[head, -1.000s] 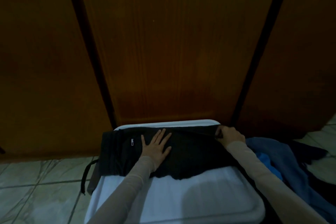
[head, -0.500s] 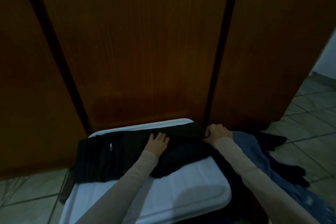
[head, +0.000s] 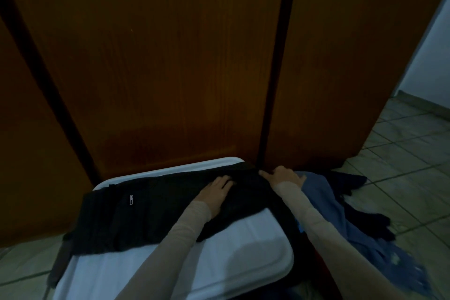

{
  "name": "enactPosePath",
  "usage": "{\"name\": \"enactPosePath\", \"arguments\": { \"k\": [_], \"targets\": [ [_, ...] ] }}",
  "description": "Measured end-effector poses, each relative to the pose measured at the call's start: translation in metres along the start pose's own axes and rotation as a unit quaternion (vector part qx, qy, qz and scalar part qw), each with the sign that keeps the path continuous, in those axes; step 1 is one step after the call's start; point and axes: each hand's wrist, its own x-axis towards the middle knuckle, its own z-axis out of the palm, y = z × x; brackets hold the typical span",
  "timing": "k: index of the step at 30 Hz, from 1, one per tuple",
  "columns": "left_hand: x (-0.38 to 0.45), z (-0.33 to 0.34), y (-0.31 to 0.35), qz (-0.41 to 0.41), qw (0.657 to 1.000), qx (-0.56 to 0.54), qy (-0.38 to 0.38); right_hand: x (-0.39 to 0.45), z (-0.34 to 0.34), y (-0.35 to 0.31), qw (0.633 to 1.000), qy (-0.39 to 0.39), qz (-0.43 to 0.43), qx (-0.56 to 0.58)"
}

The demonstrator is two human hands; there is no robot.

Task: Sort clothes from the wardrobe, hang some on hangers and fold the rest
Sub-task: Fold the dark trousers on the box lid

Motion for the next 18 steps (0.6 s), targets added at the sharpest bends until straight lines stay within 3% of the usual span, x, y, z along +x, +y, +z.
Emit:
{"name": "enactPosePath", "arguments": {
  "k": [3,7,10,13,15,18],
  "targets": [
    [-0.001,0.001,-0.001,0.008,1.0,-0.025,0.005,0.013,-0.007,0.008,0.998,-0.036,0.006,0.056],
    [0.001,0.005,-0.003,0.011,0.999,-0.042,0.01,0.015,-0.027,0.027,0.979,-0.167,-0.021,0.112],
    [0.0,0.005,-0.003,0.0,0.998,-0.056,0.008,0.022,-0.041,0.048,0.975,-0.169,-0.035,0.138],
    [0.0,0.006,-0.004,-0.005,0.998,-0.067,0.008,0.034,-0.052,0.058,0.99,-0.06,-0.021,0.124],
    [0.001,0.006,-0.006,-0.007,0.998,-0.069,0.004,0.038,-0.056,0.052,0.996,0.071,-0.024,0.043],
    [0.001,0.008,-0.008,-0.011,0.998,-0.058,-0.007,0.037,-0.049,0.033,0.969,0.231,-0.055,-0.062]
  ]
}}
